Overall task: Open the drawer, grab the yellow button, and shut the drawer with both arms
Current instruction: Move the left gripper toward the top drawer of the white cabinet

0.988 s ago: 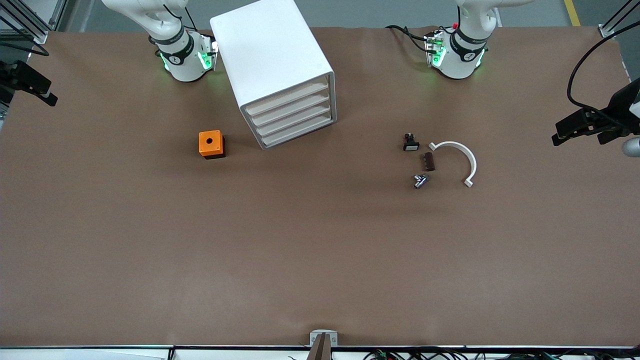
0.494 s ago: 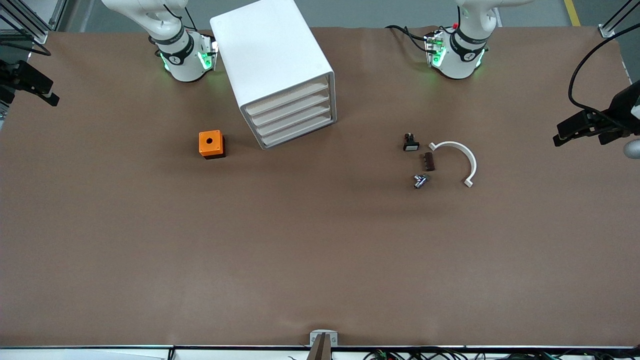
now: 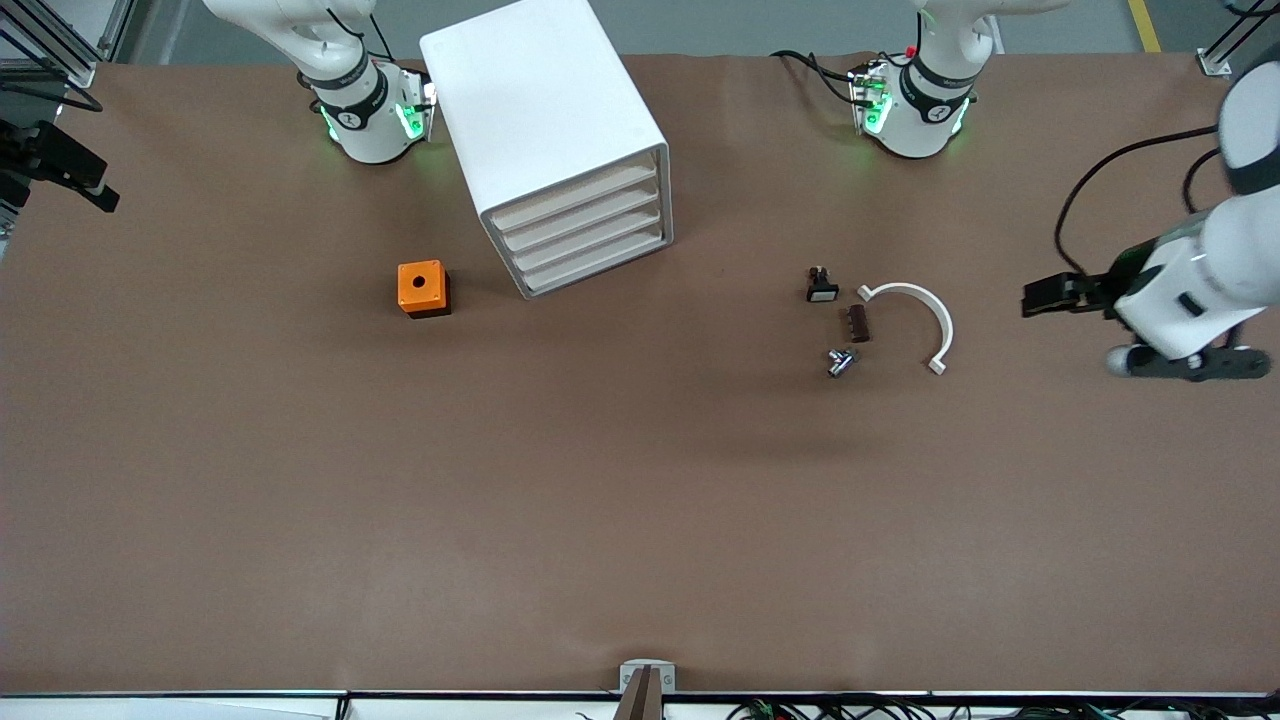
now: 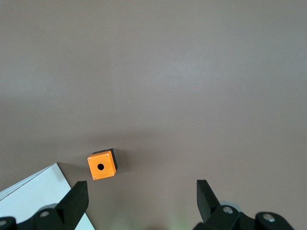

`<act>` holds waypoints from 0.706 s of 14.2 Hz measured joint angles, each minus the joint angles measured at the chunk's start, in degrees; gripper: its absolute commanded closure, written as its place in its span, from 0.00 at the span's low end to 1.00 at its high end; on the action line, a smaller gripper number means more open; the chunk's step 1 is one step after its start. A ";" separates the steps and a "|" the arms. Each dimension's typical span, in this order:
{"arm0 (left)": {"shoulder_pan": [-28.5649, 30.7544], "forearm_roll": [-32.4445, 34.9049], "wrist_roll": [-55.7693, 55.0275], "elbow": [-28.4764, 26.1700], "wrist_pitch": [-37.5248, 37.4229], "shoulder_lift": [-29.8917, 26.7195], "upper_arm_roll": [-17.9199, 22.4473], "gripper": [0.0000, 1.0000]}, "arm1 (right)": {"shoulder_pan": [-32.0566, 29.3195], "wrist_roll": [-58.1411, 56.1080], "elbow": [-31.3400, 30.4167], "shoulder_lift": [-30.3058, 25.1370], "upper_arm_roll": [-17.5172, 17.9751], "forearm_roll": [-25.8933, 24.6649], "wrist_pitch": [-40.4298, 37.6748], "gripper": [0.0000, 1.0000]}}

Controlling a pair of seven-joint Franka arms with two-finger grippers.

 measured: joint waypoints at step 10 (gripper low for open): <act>-13.53 0.00 -21.44 0.05 -0.01 9.81 -0.31 0.00 | 0.09 -0.07 -0.08 0.00 0.02 0.42 -0.01 0.00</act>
